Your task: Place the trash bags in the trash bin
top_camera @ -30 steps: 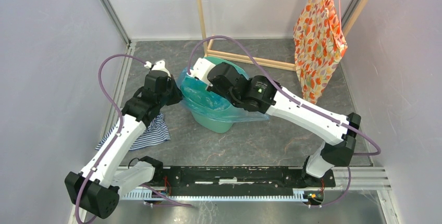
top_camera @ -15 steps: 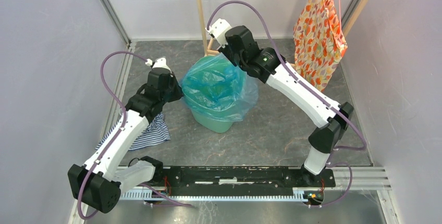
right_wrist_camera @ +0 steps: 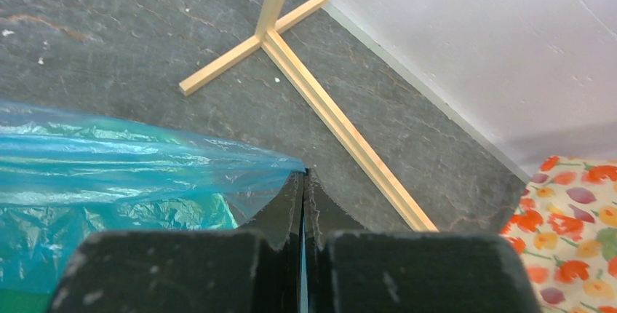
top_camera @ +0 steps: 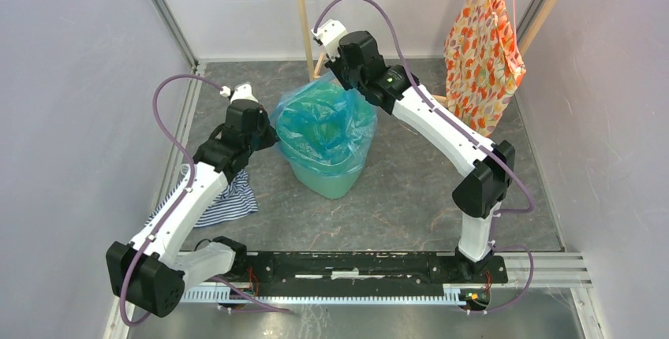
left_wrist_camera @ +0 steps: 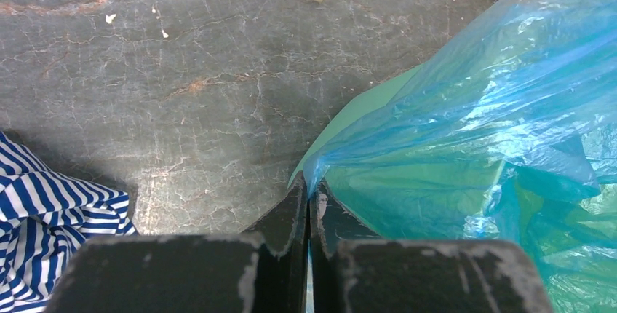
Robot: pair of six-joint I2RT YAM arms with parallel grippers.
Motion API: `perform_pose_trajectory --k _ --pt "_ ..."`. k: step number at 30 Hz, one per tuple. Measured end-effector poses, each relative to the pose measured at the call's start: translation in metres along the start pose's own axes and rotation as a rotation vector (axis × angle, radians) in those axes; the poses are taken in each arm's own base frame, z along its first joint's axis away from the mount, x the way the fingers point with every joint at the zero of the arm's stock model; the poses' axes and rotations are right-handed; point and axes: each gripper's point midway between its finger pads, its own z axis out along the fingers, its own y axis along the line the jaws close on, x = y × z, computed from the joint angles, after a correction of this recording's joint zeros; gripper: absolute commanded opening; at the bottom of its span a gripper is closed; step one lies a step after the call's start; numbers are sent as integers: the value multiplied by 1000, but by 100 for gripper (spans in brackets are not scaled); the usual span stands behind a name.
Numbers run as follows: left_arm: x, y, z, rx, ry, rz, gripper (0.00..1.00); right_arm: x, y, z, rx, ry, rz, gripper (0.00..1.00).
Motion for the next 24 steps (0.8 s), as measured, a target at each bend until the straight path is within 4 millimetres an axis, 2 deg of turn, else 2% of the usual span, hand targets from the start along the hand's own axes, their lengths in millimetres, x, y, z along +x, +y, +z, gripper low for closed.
perform_pose_trajectory --k 6,13,24 --pt "-2 3 1 -19 -11 -1 7 -5 3 17 -19 -16 50 0" --pt "-1 12 8 -58 -7 -3 7 12 -2 35 -20 25 129 0" --pt "-3 14 9 -66 -11 -8 7 27 -9 39 -31 69 189 0"
